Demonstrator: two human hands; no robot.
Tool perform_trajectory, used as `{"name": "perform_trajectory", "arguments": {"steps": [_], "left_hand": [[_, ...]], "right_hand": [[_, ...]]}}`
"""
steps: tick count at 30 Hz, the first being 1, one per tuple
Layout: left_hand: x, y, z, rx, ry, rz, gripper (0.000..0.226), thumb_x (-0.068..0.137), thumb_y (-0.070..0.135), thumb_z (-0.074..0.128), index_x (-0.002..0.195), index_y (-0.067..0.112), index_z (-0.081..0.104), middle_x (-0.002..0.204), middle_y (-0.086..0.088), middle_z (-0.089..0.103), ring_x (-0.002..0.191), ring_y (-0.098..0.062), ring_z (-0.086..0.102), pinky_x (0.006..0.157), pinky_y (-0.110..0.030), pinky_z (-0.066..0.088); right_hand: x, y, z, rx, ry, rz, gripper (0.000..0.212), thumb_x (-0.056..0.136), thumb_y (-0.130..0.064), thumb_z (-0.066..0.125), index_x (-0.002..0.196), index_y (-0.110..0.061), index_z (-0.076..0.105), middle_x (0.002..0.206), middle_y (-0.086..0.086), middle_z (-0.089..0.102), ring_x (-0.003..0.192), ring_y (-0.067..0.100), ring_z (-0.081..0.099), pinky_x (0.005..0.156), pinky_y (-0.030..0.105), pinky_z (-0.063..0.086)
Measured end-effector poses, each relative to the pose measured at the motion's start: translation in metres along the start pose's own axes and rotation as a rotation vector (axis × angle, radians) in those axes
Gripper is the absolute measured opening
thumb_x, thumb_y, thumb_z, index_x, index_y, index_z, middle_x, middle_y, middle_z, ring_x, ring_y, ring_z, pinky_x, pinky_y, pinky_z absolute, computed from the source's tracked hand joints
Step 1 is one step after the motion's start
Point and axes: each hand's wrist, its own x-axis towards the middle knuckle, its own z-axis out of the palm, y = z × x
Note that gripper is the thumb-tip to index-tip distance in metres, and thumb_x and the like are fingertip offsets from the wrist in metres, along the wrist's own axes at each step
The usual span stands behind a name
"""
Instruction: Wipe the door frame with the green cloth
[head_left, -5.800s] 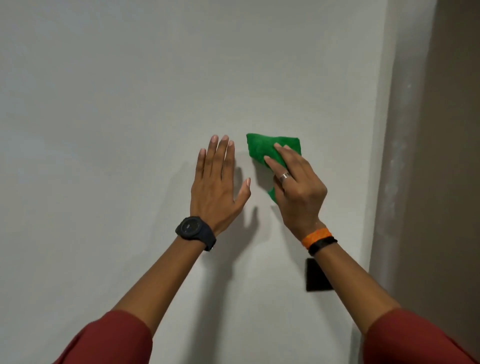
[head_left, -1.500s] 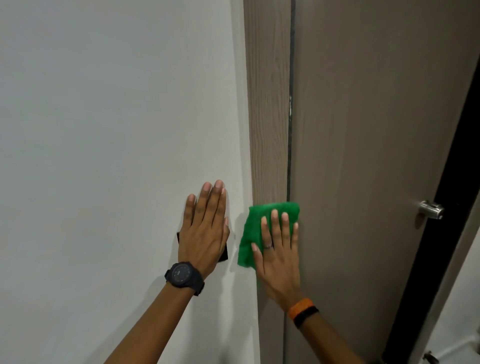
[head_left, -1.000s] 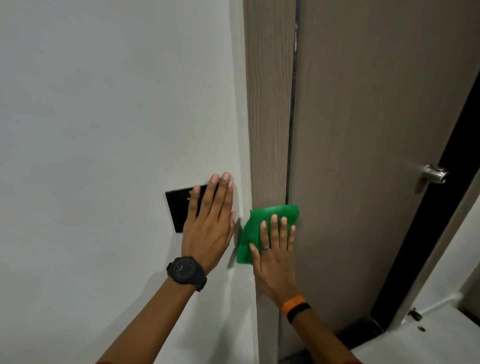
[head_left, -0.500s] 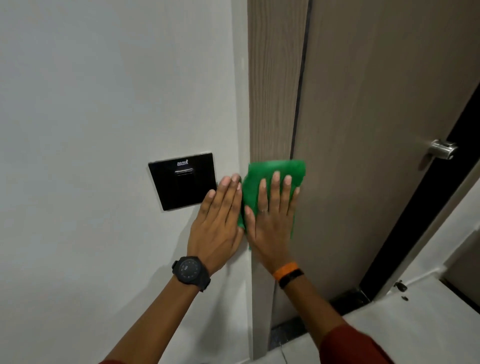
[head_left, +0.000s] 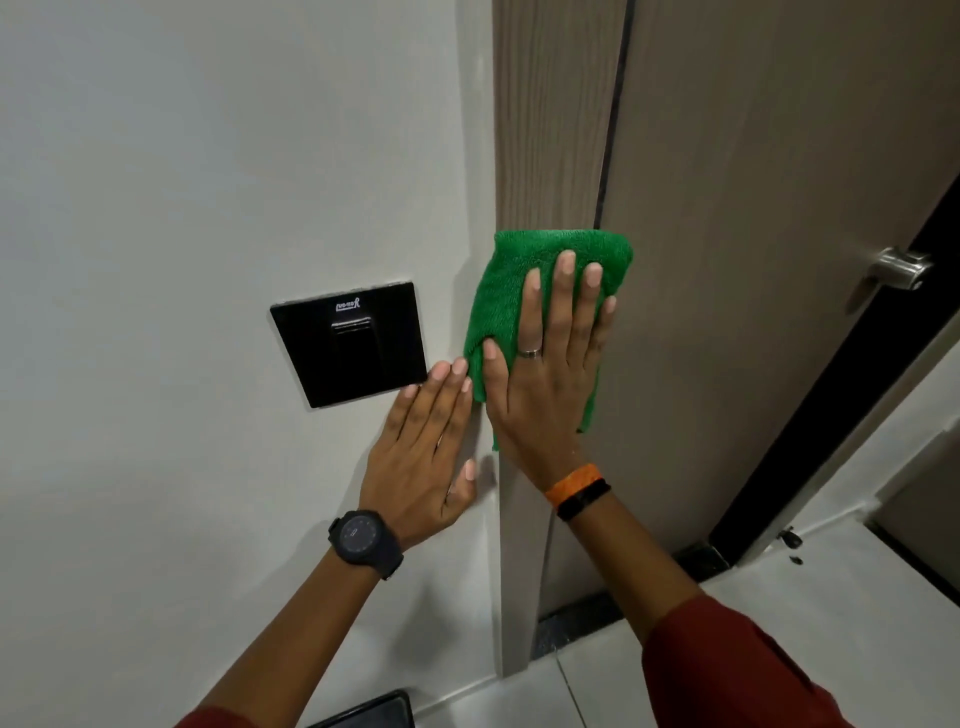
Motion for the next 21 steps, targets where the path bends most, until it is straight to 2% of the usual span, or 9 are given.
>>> {"name": "perform_trajectory", "arguments": {"steps": [4,8,11,17,21], "left_hand": [[-0.004,-0.008,0.011,0.039,0.047,0.067,0.076,0.095,0.029,0.030,0.161,0.001,0.006,0.173,-0.011,-0.003,0.160,-0.024,-0.001,0.131,-0.039,-0.001],[-0.006,-0.006,0.018,0.049,0.075,0.060,0.080,0.092,0.028,0.032,0.162,0.002,0.003,0.172,-0.010,-0.008,0.160,-0.025,-0.002,0.130,-0.039,-0.002],[-0.004,-0.004,0.020,0.047,0.066,0.039,0.082,0.090,0.027,0.033,0.162,0.003,0.000,0.172,-0.009,-0.008,0.160,-0.024,-0.003,0.130,-0.038,-0.003],[0.011,0.012,0.006,-0.065,0.024,-0.060,0.074,0.091,0.024,0.033,0.157,-0.001,0.013,0.166,-0.017,0.019,0.159,-0.020,-0.003,0.130,-0.036,-0.002],[0.044,0.034,-0.019,-0.254,0.072,-0.176,0.071,0.096,0.022,0.033,0.158,0.002,0.007,0.166,-0.018,0.015,0.159,-0.019,-0.002,0.130,-0.037,0.003]], "right_hand": [[-0.033,0.012,0.010,0.027,-0.009,-0.042,0.071,0.112,-0.045,0.033,0.166,-0.022,-0.007,0.175,0.000,-0.016,0.162,0.028,-0.010,0.130,0.056,-0.001],[-0.142,0.030,0.012,-0.036,-0.208,-0.056,0.075,0.112,-0.047,0.029,0.163,-0.022,-0.020,0.171,0.001,-0.030,0.160,0.026,-0.022,0.131,0.054,-0.009],[-0.174,0.043,0.014,-0.074,-0.266,-0.071,0.074,0.113,-0.047,0.028,0.163,-0.020,-0.019,0.171,0.004,-0.030,0.160,0.027,-0.023,0.131,0.054,-0.009],[-0.118,0.029,0.000,-0.041,-0.229,-0.080,0.069,0.113,-0.046,0.024,0.164,-0.022,-0.018,0.172,0.001,-0.027,0.160,0.025,-0.021,0.132,0.050,-0.009],[-0.023,0.018,-0.016,-0.028,-0.171,-0.142,0.071,0.112,-0.038,0.031,0.165,-0.023,-0.014,0.173,0.001,-0.023,0.161,0.025,-0.017,0.132,0.053,-0.005]]}}
